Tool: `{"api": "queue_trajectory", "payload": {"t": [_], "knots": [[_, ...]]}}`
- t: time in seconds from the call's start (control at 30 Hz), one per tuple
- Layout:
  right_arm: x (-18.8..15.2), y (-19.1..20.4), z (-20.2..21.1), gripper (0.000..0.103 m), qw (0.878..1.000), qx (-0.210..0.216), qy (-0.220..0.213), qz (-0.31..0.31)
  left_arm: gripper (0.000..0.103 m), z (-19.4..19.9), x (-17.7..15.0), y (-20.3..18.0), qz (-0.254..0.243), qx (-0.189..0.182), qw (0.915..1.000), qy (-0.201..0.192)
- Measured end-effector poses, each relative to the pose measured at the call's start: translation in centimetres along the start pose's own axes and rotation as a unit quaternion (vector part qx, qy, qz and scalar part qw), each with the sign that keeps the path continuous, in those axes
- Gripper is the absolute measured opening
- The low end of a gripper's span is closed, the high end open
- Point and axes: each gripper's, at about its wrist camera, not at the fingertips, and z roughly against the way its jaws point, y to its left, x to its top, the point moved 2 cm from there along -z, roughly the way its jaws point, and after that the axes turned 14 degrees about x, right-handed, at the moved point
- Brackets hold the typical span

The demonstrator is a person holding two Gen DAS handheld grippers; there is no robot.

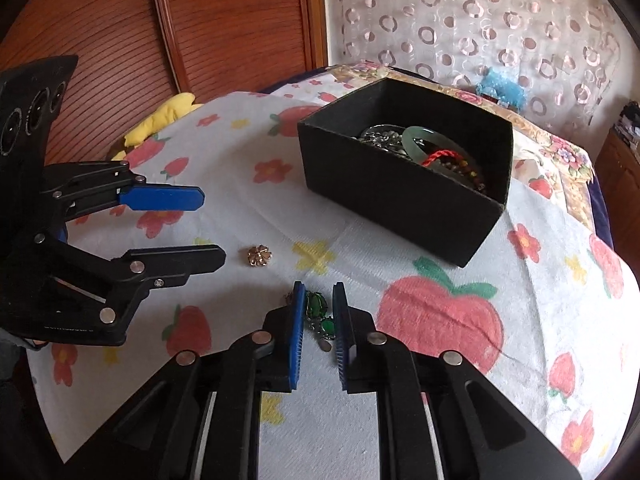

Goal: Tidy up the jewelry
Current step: 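Grasp the green-charm silver chain with the right tool while the left tool approaches the flower stud, then close the left tool on the rose-gold flower stud while the right tool lifts the chain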

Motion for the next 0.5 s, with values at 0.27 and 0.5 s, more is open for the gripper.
{"api": "queue_trajectory", "payload": {"t": [0.27, 0.5], "knots": [[-0.4, 0.2, 0.6, 0.008, 1.0, -0.002, -0.015, 0.001, 0.051, -0.3, 0.1, -0.7, -0.007, -0.008, 0.9999, 0.005], [-0.5, -1.0, 2.4, 0.008, 0.999, -0.002, -0.042, -0.016, 0.051, -0.6, 0.7, -1.5, -0.015, -0.019, 0.9997, 0.005]]}}
